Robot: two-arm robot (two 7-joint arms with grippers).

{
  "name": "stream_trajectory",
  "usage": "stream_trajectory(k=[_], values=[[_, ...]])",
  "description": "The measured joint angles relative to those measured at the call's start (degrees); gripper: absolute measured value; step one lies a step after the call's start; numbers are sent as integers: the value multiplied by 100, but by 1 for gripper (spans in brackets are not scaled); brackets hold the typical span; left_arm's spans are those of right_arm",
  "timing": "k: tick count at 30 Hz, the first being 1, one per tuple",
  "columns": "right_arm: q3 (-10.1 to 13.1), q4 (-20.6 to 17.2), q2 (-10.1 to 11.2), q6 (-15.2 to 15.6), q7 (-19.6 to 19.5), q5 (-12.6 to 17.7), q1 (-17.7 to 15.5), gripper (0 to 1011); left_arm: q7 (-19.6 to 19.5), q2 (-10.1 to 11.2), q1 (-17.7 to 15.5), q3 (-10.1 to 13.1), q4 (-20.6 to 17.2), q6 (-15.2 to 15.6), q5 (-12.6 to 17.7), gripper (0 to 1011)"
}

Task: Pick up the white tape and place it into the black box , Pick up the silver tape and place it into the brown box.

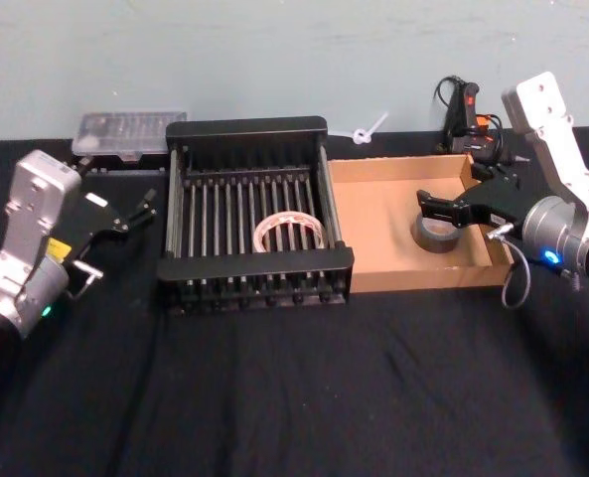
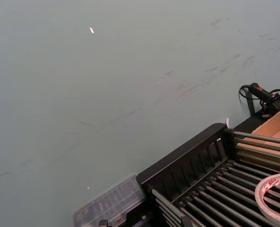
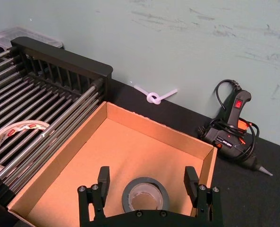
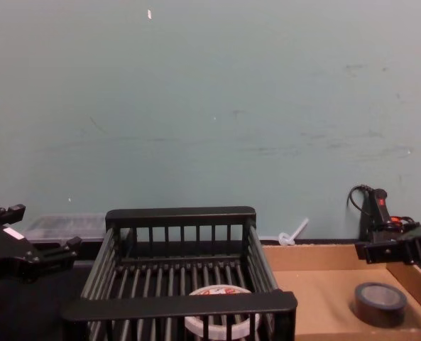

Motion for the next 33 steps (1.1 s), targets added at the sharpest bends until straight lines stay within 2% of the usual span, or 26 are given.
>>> stream_trajectory(k=[6, 10, 13, 20, 24, 28, 33], values=[[14, -21, -14, -28, -22, -28, -24, 1002, 0, 0, 0, 0, 0, 0, 0, 1001], [96, -127, -70, -201, -198, -166, -134, 1003, 0, 0, 0, 0, 0, 0, 0, 1001], [217, -257, -164, -578, -518, -373, -294, 1002, 0, 0, 0, 0, 0, 0, 0, 1001], [259, -255, -276, -1281, -1017, -874, -539, 1002, 0, 0, 0, 0, 0, 0, 0, 1001], [240, -171, -303, -1550, -1162, -1083, -628, 1003, 0, 0, 0, 0, 0, 0, 0, 1001], [231, -1, -360, -1945, -1328, -1322, -767, 1002, 0, 0, 0, 0, 0, 0, 0, 1001], [259, 160, -424, -2185, -1417, -1476, -854, 1002, 0, 0, 0, 0, 0, 0, 0, 1001]])
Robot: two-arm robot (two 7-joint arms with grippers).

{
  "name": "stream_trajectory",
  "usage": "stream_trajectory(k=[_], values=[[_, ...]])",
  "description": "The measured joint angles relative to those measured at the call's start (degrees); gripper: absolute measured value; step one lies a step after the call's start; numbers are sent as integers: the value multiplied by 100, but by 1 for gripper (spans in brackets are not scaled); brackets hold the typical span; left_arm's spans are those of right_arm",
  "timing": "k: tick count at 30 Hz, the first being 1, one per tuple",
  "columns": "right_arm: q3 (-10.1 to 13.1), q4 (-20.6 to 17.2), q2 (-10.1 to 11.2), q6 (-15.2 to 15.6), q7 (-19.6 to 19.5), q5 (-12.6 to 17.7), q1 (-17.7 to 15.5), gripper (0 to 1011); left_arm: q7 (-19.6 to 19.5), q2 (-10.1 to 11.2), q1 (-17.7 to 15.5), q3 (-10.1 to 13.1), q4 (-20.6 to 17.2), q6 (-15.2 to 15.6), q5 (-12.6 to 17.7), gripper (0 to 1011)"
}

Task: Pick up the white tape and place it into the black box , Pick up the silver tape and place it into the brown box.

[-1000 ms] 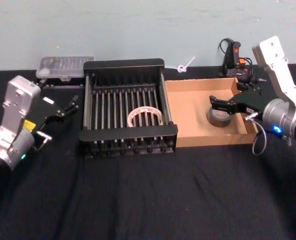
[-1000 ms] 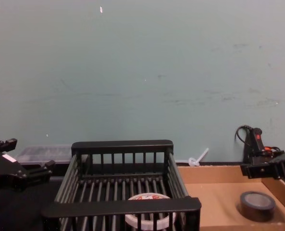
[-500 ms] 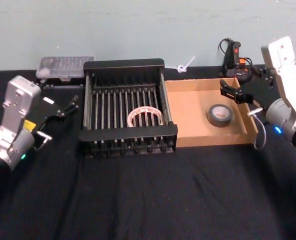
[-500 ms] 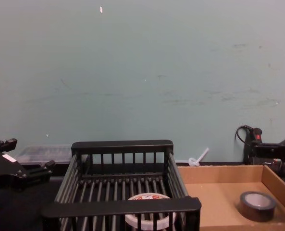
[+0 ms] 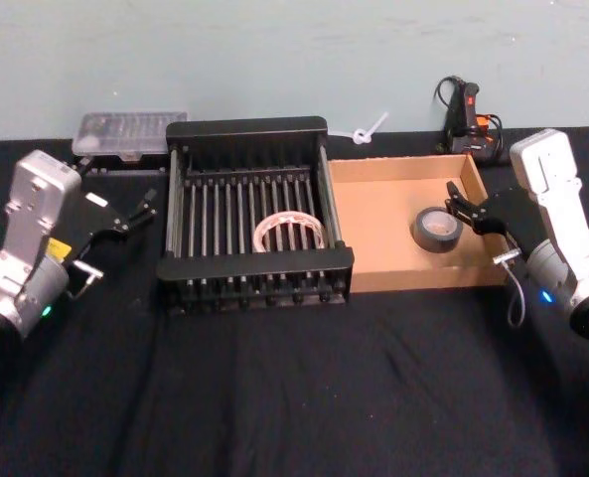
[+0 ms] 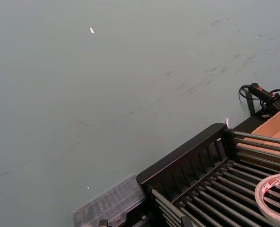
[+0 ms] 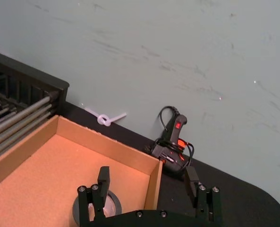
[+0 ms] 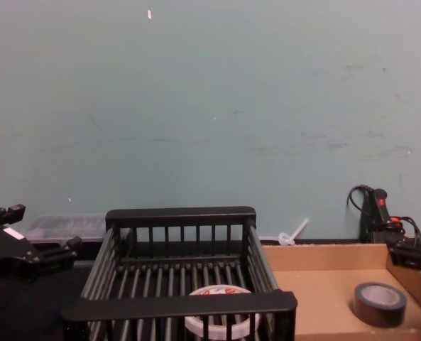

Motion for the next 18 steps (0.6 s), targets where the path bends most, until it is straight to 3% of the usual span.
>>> stream_trajectory(k=[6, 18], values=[[102, 63, -85, -43, -36, -51, -56, 1003, 0, 0, 0, 0, 0, 0, 0, 1002], [86, 54, -67, -32, -34, -49, -46, 1002, 0, 0, 0, 0, 0, 0, 0, 1001]])
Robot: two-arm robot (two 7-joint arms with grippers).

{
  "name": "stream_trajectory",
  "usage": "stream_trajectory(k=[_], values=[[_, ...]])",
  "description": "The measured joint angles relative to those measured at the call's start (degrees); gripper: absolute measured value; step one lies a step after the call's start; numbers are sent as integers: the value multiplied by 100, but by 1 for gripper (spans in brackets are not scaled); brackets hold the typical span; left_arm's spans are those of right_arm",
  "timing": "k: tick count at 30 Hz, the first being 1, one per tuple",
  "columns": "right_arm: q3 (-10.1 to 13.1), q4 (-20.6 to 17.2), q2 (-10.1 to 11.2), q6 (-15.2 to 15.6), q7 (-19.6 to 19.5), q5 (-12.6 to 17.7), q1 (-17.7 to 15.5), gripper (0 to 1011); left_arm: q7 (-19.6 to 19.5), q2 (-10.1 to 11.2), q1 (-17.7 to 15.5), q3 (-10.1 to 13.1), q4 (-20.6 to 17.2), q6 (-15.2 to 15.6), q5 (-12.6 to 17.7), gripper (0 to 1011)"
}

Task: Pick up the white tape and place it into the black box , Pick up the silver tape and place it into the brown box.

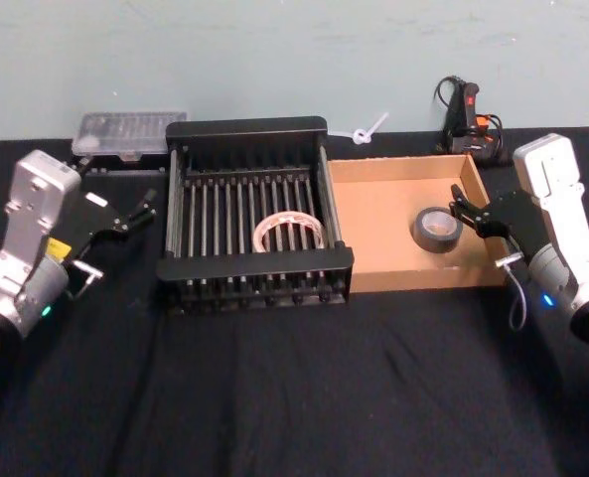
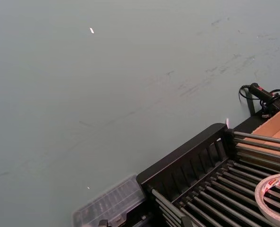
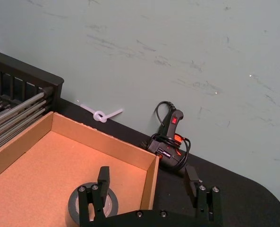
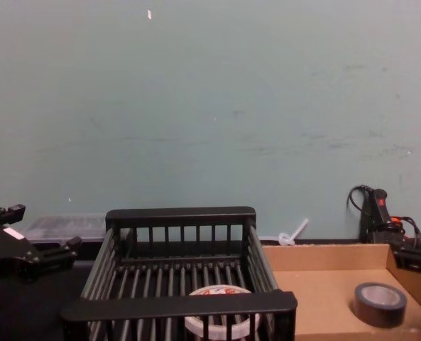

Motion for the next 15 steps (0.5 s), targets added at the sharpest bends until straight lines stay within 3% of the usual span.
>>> stream_trajectory(k=[15], values=[[-10, -11, 8, 9, 4, 2, 7, 1003, 0, 0, 0, 0, 0, 0, 0, 1001]])
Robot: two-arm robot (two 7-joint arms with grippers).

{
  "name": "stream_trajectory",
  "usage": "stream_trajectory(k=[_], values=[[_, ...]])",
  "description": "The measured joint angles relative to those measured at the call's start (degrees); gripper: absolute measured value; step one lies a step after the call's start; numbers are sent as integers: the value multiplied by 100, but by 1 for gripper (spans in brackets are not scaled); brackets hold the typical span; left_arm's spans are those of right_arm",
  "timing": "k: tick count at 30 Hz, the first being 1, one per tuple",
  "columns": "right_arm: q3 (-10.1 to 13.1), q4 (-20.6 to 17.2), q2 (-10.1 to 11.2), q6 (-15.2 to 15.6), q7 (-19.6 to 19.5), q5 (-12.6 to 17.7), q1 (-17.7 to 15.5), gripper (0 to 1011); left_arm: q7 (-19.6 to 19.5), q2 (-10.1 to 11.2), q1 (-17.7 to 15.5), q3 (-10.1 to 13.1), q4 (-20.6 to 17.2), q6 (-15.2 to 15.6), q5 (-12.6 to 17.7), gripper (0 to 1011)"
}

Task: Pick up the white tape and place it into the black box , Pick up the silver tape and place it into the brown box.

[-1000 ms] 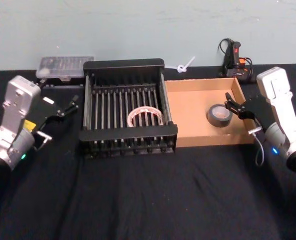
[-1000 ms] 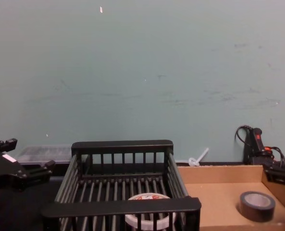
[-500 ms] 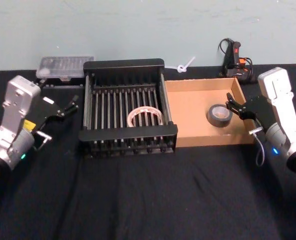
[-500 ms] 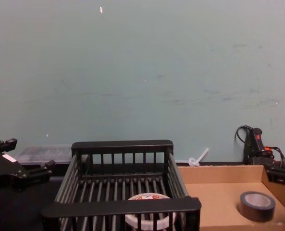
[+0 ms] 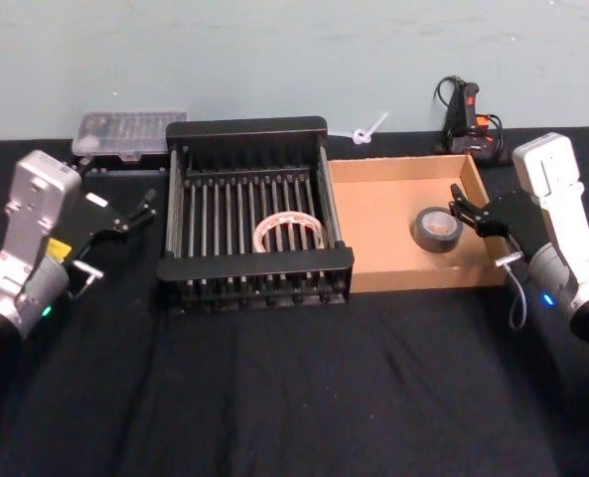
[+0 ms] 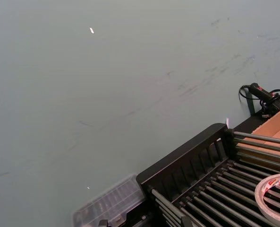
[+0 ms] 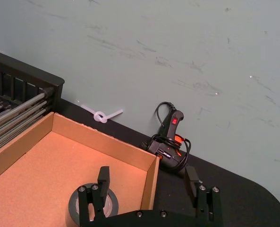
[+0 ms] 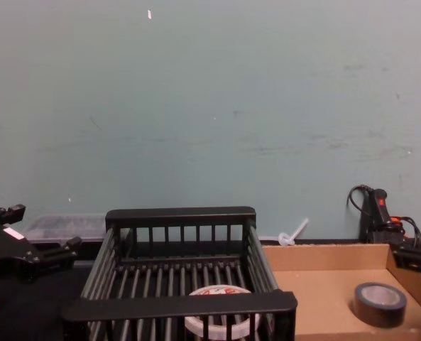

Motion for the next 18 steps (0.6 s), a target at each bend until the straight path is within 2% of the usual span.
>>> stream_trajectory(k=[18], values=[[-3, -6, 4, 1, 6, 5, 4, 1003, 0, 0, 0, 0, 0, 0, 0, 1001]])
